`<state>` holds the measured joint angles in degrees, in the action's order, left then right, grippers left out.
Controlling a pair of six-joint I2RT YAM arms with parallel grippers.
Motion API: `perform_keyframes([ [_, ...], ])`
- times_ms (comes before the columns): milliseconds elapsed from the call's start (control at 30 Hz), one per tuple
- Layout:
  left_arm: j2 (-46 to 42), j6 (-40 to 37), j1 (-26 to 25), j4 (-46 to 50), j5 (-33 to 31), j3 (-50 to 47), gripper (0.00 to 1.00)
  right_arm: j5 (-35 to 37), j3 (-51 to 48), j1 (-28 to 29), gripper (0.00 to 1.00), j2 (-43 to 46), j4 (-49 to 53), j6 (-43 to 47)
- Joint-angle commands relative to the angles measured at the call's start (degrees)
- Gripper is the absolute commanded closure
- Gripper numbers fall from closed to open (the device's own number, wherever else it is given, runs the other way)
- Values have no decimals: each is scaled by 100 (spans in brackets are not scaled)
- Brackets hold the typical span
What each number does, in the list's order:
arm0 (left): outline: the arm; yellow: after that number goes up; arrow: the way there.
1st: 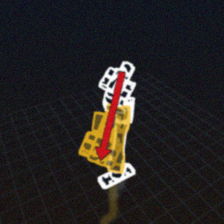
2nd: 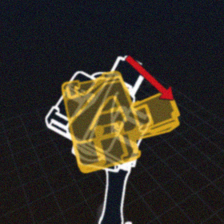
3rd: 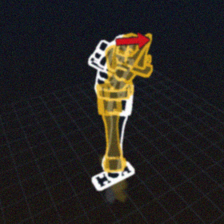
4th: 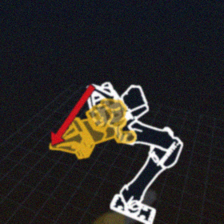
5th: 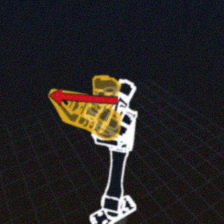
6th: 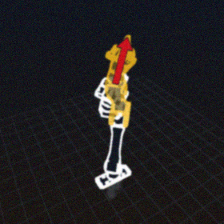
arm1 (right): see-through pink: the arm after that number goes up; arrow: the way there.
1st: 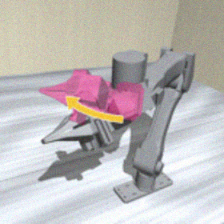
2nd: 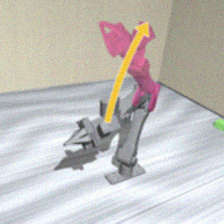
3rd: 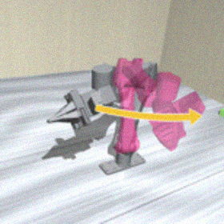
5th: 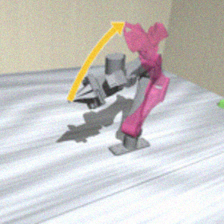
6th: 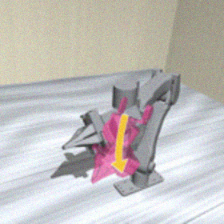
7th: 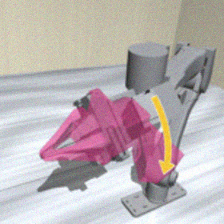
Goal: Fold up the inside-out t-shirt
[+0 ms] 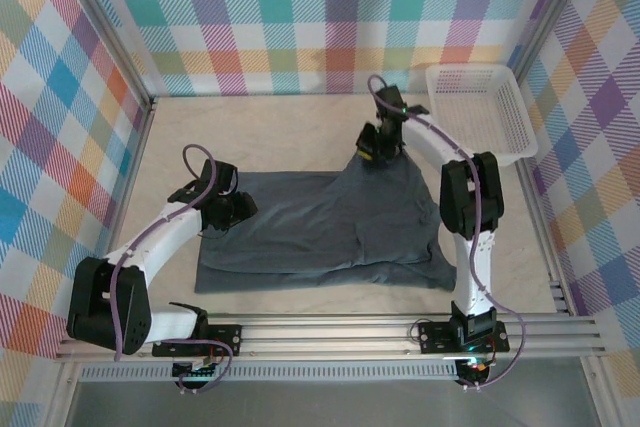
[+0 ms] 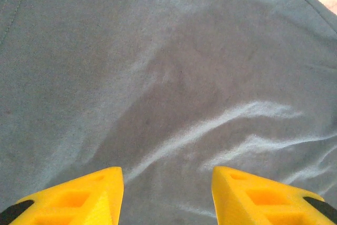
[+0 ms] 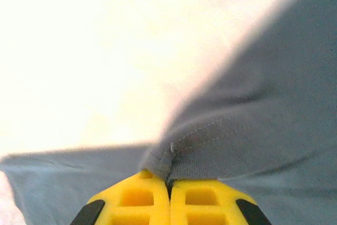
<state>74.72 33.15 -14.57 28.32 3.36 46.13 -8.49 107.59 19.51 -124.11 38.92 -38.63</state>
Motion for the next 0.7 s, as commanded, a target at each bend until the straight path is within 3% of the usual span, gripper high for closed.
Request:
perform_keyframes([
  [0, 16, -90, -73, 10, -45, 38, 52, 526, 1447, 44, 78, -742, 546, 874],
  [33, 52, -90, -73, 14, -30, 74, 52, 504, 1889, 29, 53, -999, 765, 957],
  [67, 69, -110, -73, 57, -22, 119, 52, 555, 2442, 35, 38, -1258, 1111, 1044],
  [100, 76, -129, -73, 101, -33, 146, 52, 673, 2931, 35, 33, -1461, 1491, 1191],
  [200, -45, -164, -73, 157, -156, 115, 52, 1351, 3408, -3, 28, -1490, 2105, 1656],
  [400, -71, -256, -73, 148, -256, 62, 52, 3045, 792, -214, 32, -14, 1271, 2294],
  [500, 45, -234, -73, 84, -190, 72, 52, 3021, -144, -455, 38, 375, 924, 2277],
  [667, 197, -263, -73, 69, -100, 159, 52, 3074, 37, -535, 32, -142, 1243, 2481],
])
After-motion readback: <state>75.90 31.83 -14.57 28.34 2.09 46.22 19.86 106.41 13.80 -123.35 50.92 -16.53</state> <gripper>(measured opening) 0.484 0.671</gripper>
